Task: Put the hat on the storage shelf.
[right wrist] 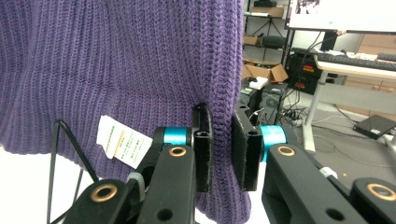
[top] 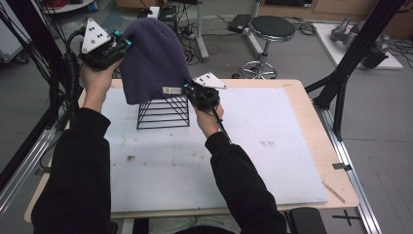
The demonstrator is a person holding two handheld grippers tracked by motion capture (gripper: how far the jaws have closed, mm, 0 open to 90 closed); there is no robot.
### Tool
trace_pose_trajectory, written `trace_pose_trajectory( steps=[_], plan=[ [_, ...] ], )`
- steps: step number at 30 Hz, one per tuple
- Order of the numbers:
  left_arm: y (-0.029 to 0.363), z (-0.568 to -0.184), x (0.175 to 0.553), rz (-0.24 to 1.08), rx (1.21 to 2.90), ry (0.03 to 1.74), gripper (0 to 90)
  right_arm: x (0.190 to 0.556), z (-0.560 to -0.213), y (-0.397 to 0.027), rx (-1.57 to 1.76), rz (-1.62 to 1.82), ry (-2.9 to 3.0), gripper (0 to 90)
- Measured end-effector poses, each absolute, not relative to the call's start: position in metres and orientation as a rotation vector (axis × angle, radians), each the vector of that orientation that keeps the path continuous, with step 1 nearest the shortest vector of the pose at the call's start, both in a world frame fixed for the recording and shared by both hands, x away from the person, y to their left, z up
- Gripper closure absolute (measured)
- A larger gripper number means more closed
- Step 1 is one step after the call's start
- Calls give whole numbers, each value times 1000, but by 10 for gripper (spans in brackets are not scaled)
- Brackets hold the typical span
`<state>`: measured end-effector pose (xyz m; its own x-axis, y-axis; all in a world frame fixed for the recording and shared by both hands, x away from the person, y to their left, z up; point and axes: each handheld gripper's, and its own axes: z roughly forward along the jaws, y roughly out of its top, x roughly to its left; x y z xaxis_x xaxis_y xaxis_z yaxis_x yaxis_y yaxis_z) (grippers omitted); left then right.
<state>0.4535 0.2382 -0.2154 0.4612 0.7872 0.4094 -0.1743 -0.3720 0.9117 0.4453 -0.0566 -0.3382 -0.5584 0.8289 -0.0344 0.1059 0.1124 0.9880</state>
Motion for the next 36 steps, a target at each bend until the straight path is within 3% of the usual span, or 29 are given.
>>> trace_pose_trajectory(
  steps=[14,19,29,36],
  plan=[
    [239,-223,450,928,1729,651,792,439,-354,-62,936,1487,1828,803],
    [234,-241,441,1044,1682,627,792,437,-360,-63,952,1487,1841,803],
    [246,-275,437,922,1618,668,792,433,-372,-64,950,1453,1884,803],
    [240,-276,432,910,1701,619,792,430,-391,-63,974,1403,1950,796]
  ],
)
